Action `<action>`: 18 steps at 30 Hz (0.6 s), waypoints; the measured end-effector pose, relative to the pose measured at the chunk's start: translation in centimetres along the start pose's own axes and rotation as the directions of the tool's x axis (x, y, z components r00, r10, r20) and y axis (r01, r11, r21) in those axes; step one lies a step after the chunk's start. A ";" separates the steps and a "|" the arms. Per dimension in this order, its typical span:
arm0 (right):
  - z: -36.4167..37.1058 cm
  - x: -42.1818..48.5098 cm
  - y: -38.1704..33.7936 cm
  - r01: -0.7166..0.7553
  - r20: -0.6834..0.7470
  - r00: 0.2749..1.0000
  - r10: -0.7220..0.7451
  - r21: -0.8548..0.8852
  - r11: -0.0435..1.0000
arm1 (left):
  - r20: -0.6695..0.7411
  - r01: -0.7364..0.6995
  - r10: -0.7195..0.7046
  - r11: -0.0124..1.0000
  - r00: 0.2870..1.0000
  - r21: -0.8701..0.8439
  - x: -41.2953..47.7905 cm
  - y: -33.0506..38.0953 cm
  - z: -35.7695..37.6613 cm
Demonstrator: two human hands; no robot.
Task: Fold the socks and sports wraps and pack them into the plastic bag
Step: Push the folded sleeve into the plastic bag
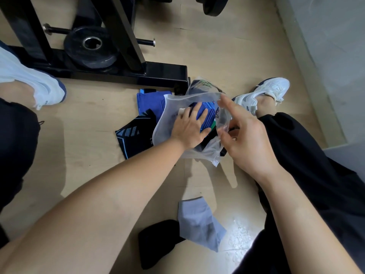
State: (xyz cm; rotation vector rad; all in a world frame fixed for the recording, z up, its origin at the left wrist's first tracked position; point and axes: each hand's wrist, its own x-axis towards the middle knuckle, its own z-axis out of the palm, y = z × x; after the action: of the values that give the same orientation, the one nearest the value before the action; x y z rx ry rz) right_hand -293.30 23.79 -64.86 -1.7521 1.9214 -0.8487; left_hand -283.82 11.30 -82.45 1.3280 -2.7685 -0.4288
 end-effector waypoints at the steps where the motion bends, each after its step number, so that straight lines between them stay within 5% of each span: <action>1: 0.0 -0.1 0.1 -0.003 -0.003 1.000 0.003 0.002 1.000 | -0.055 -0.067 0.067 0.998 0.996 -0.004 -0.4 -0.2 0.0; 4: 0.1 -0.2 0.1 -0.012 -0.007 1.000 0.012 0.006 1.000 | -0.106 -0.192 0.181 0.976 0.978 -0.104 -1.8 -1.1 -0.2; 12: 0.2 -0.5 -0.1 -0.021 0.009 1.000 0.021 0.037 0.999 | 0.181 -0.072 0.102 0.984 0.978 -0.163 -0.5 -1.7 0.0; 18: 0.4 -0.6 0.3 -0.002 0.015 1.000 0.002 0.015 1.000 | 0.205 -0.080 0.096 0.993 0.974 -0.083 2.1 0.1 1.0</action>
State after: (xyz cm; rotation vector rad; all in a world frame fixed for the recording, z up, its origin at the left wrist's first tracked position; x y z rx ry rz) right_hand -293.16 24.34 -65.40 -1.7422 1.9017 -0.8446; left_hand -285.36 9.91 -83.54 1.2031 -2.9311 -0.6964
